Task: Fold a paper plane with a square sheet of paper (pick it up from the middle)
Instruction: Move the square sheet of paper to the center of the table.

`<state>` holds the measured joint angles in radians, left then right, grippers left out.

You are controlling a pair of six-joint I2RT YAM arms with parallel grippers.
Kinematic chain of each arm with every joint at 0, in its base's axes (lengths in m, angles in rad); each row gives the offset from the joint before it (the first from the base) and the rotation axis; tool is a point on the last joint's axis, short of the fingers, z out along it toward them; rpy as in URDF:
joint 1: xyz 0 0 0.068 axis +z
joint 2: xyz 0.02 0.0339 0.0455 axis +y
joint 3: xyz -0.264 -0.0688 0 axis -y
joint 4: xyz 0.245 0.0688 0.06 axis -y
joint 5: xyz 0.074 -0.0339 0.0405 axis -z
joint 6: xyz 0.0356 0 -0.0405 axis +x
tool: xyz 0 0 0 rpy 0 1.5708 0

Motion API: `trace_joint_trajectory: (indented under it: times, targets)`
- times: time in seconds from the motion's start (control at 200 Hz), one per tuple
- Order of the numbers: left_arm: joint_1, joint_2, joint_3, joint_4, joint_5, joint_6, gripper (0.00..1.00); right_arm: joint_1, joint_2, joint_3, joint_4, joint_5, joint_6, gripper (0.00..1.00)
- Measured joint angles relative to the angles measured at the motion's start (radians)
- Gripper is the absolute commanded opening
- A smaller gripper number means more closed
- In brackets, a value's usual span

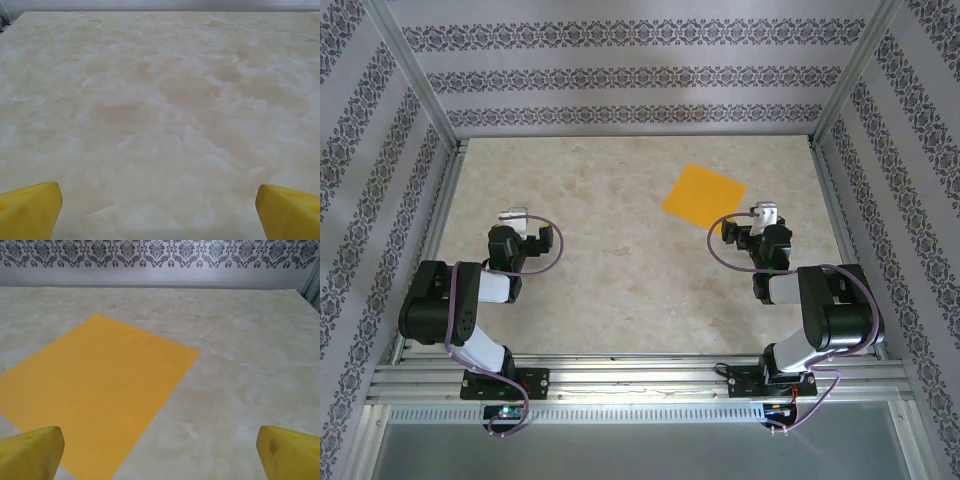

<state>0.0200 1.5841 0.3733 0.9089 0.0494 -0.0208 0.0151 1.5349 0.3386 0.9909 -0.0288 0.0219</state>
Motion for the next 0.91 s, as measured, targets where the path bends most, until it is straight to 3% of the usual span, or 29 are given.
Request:
trace_joint_trajectory:
  times: [0.909]
  targets:
    - [0.0, 0.0, 0.0, 0.0, 0.0, 0.0, 1.0, -0.013, 0.0, 0.014, -0.022, 0.016, 0.008, 0.98]
